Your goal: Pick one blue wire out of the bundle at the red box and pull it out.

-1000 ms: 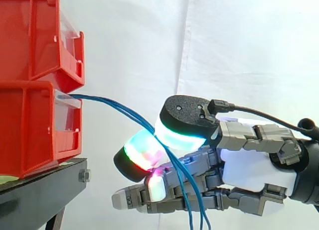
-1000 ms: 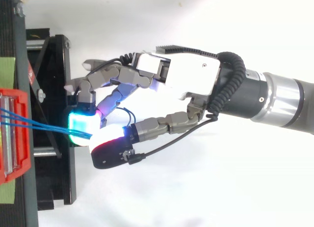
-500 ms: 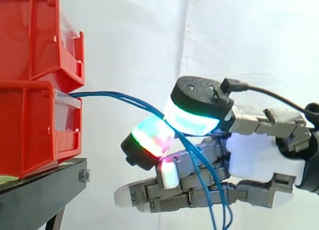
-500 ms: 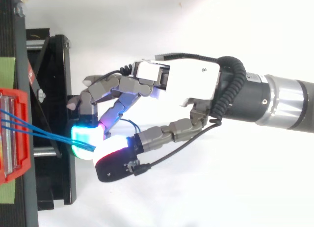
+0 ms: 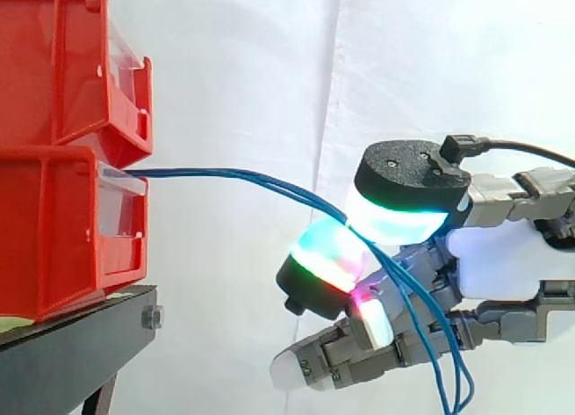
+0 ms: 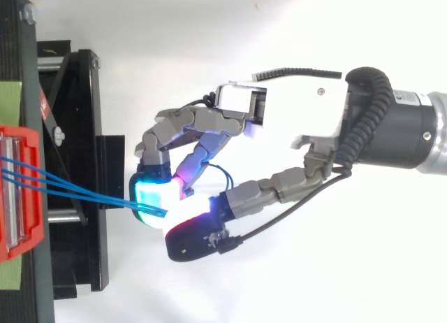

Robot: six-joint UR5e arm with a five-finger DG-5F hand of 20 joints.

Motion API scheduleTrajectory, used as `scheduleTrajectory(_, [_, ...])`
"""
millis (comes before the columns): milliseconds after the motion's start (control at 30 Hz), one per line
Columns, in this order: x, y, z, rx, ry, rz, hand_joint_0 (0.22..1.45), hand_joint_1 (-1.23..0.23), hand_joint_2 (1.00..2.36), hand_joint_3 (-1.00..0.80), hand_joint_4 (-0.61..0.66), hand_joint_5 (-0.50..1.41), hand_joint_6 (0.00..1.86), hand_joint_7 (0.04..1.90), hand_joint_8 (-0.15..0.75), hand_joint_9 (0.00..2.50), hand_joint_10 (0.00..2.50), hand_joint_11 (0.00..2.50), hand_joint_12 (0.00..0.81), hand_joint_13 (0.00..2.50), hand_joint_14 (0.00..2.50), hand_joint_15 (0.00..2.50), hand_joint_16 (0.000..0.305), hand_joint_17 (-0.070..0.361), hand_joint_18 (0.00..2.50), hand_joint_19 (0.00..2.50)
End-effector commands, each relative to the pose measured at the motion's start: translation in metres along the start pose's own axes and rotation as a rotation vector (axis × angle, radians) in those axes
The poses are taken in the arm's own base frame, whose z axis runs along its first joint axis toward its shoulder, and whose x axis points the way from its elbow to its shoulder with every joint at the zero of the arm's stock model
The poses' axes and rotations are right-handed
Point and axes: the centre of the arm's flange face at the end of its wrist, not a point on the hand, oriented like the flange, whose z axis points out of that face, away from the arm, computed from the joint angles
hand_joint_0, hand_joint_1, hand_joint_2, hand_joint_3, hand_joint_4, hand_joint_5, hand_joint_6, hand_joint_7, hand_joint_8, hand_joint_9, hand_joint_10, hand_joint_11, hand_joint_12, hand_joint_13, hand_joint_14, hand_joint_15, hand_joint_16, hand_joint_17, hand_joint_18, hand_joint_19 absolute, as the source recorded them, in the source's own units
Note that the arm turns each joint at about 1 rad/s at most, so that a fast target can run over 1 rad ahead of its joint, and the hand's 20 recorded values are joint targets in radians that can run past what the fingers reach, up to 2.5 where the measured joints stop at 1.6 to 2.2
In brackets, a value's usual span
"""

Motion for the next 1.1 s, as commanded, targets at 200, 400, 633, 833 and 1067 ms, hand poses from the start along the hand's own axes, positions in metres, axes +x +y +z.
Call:
scheduleTrajectory(200, [-0.0024,0.0035,-0.0014,0.004,-0.001,-0.004,0.58,-0.80,1.02,-0.06,0.42,-0.10,0.68,1.39,0.318,0.97,0.02,0.62,0.429,0.37,0.00,0.09,0.072,0.163,0.28,0.18])
scheduleTrajectory(400, [-0.0051,0.0107,-0.0023,-0.005,-0.004,-0.002,0.58,-0.80,1.01,-0.04,0.48,-0.07,0.59,1.48,0.336,1.00,0.02,0.60,0.451,0.38,0.00,0.09,0.077,0.174,0.31,0.17])
scheduleTrajectory(633, [-0.0082,0.0090,-0.0021,-0.003,-0.008,-0.005,0.61,-0.81,1.02,-0.02,0.45,-0.09,0.59,1.47,0.319,0.96,0.02,0.69,0.419,0.36,0.00,0.09,0.070,0.156,0.27,0.16])
scheduleTrajectory(833, [-0.0095,0.0108,-0.0016,-0.007,-0.010,-0.004,0.61,-0.85,1.01,-0.03,0.54,-0.05,0.50,1.58,0.305,0.98,0.02,0.58,0.429,0.37,0.00,0.07,0.073,0.164,0.30,0.16])
scheduleTrajectory(1067, [-0.0094,0.0108,-0.0016,-0.007,-0.009,-0.004,0.65,-0.75,1.01,-0.04,0.52,-0.05,0.50,1.42,0.283,1.01,0.02,0.55,0.407,0.37,0.00,0.07,0.069,0.156,0.28,0.16])
